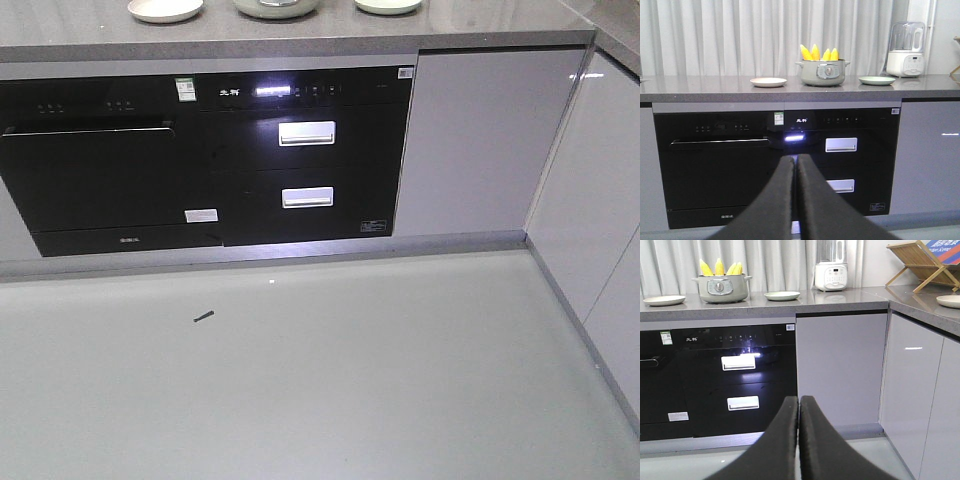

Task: Distribute corn equally
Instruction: 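Continue driving closer to the counter, centering on the corn pot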

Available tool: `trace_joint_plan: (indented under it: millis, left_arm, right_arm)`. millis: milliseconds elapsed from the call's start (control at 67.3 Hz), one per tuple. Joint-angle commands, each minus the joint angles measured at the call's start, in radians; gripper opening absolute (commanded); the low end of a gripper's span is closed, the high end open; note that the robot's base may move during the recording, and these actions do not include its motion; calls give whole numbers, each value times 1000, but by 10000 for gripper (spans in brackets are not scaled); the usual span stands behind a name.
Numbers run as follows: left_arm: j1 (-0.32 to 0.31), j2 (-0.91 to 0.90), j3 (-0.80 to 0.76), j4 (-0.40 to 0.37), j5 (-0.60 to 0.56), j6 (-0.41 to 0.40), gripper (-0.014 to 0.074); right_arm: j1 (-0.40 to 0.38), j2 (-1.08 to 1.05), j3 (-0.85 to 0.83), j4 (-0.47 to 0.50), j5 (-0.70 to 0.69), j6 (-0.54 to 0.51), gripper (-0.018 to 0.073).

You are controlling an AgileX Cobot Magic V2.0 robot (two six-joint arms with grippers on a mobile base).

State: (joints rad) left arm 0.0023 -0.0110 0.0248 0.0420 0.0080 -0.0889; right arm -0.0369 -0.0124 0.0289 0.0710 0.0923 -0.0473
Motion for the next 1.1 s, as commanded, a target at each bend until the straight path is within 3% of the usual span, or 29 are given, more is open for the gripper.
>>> trace_joint_plan:
  millis: [0,1085]
  left_arm:
    - [-1,-17,-17,-7,-70,-1,-6]
    - [-1,-17,-17,-7,-70,-1,-6]
  right_arm:
    - [-5,-6,7,-7,-75,3,-6]
    - [-5,-6,7,-7,-75,3,-6]
